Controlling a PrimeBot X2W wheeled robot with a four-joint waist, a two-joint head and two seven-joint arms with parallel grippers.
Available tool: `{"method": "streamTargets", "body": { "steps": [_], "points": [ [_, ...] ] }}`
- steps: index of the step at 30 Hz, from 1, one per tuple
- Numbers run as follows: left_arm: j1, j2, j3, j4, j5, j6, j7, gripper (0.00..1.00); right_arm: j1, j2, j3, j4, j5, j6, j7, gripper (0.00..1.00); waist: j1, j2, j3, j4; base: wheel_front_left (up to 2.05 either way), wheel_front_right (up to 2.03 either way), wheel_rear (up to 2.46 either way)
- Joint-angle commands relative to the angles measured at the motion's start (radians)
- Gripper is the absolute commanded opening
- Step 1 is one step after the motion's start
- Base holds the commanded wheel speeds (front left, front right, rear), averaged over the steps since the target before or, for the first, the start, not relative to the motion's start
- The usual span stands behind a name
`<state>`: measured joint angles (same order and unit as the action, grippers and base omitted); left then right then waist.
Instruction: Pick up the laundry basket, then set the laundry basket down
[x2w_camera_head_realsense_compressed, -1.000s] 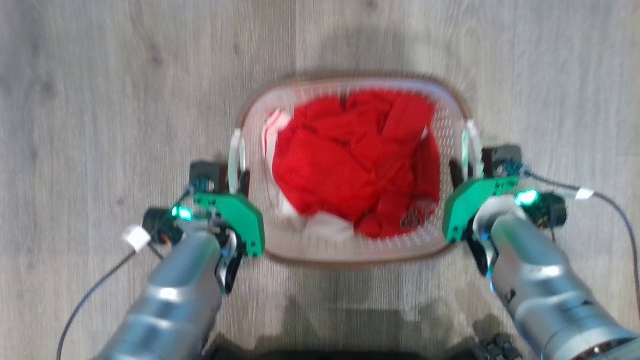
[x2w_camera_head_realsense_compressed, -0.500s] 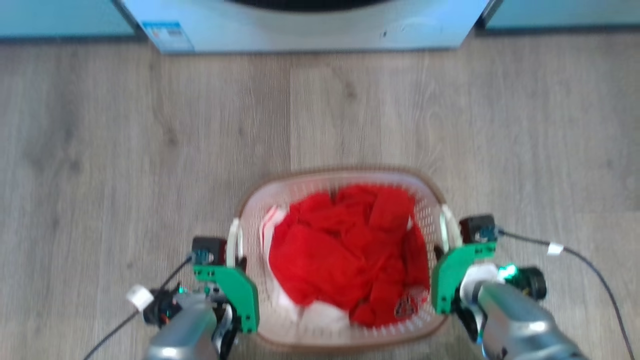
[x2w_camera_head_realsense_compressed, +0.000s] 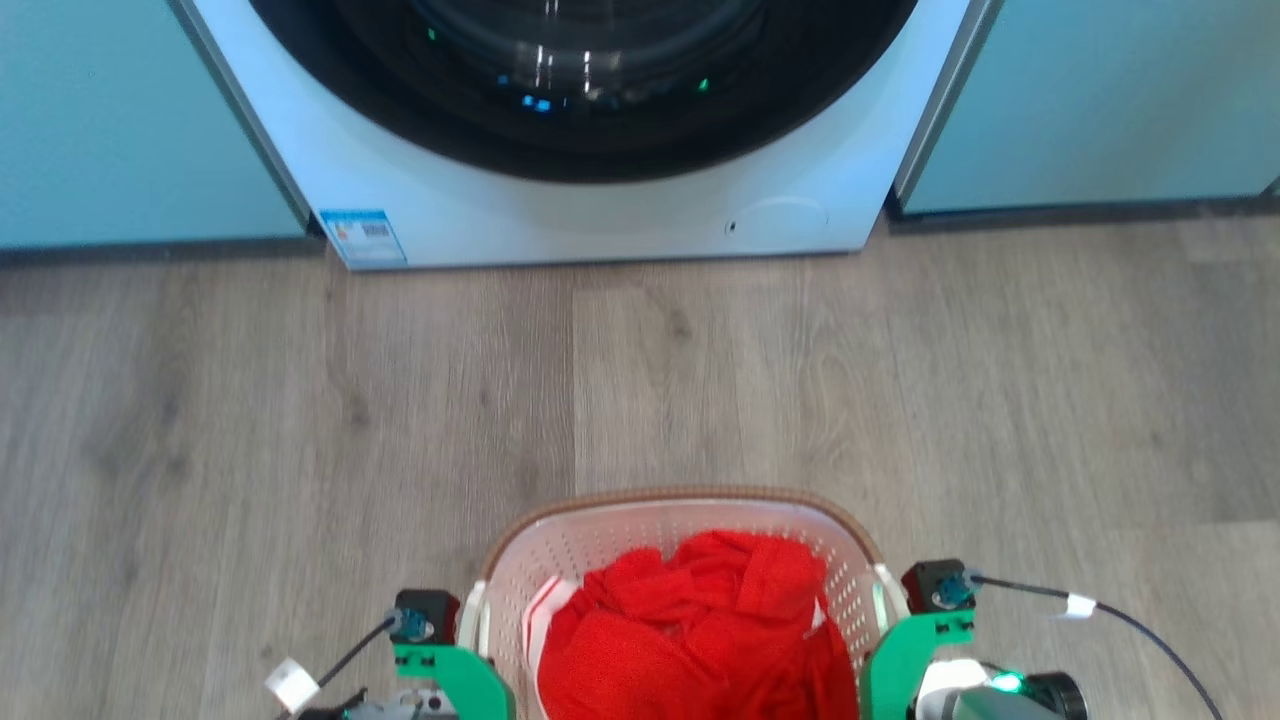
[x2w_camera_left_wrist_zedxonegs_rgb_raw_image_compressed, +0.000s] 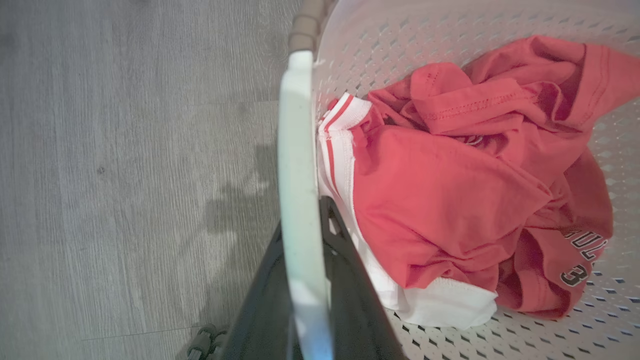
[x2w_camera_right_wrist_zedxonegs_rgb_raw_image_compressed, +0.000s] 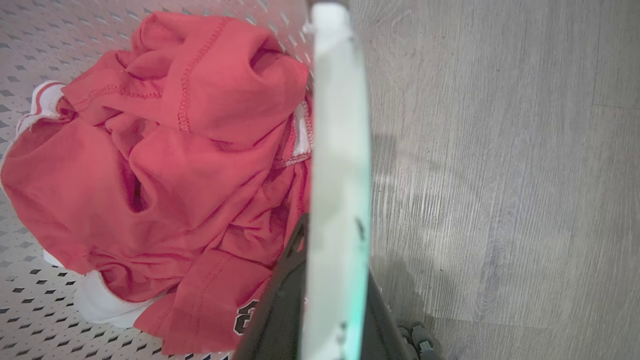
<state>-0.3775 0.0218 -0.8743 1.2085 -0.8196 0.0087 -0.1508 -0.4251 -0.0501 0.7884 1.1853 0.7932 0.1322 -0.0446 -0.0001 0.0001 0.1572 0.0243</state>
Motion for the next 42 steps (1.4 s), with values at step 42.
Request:
{"method": "streamTargets", "body": {
  "steps": [42],
  "points": [
    [-0.005, 0.028, -0.099, 0.043, -0.100, 0.013, -0.020, 0.00, 0.003, 0.000, 0.205, 0.026, 0.153, -0.002, -0.017, 0.00, 0.0001, -0.0001, -0.155, -0.021, 0.00, 0.00, 0.00]
  ]
}}
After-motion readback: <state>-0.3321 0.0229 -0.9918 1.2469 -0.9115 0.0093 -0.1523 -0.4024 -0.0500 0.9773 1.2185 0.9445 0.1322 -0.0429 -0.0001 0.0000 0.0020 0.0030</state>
